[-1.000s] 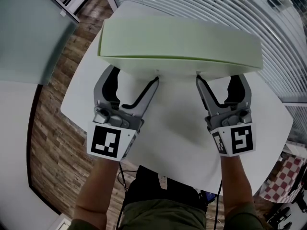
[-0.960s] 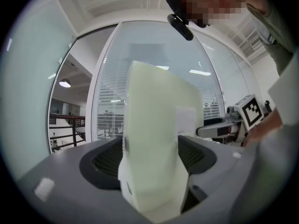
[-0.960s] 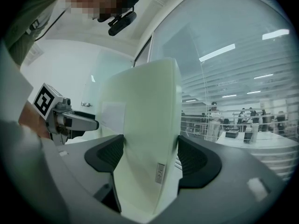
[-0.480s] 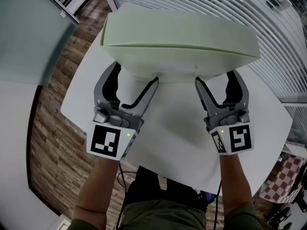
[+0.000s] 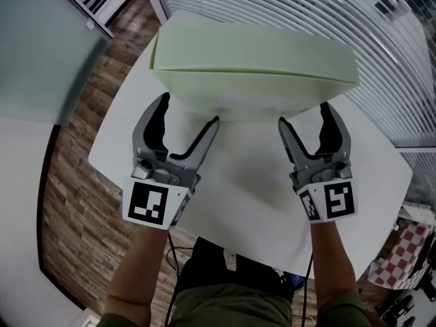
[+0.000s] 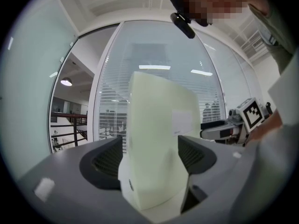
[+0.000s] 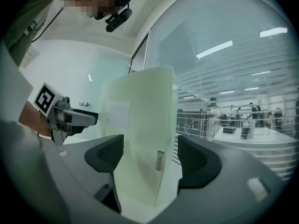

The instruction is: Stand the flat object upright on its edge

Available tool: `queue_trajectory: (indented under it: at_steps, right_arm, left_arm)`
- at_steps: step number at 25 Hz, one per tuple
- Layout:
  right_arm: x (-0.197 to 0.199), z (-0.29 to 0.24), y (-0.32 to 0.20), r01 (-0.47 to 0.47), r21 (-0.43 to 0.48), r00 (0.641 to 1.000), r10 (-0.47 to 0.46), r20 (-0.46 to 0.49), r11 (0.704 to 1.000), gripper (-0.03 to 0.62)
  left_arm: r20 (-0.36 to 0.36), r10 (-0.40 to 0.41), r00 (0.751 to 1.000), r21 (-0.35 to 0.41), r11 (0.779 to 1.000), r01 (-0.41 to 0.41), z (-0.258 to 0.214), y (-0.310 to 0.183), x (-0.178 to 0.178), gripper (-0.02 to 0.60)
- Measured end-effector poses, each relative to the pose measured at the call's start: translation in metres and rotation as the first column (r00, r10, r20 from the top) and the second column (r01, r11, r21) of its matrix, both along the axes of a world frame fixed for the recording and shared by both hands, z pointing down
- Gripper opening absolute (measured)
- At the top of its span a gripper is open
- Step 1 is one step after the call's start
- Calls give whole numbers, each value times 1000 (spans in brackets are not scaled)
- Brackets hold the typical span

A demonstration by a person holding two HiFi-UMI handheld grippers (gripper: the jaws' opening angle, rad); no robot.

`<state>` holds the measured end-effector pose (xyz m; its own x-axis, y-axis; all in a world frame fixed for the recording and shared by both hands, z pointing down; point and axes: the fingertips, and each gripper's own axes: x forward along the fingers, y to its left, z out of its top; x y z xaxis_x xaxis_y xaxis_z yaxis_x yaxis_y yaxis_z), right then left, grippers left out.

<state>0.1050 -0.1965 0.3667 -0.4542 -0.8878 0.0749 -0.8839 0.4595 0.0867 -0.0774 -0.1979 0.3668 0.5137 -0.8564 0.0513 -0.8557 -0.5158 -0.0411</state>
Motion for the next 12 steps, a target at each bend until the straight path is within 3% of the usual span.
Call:
queue_trajectory:
  at_steps: [12]
  right_arm:
    - [15,-23,27,-34,-4,999,34,-25,999,344]
  left_arm:
    - [22,-16,1000,16,1000,16,-24,24,-4,329]
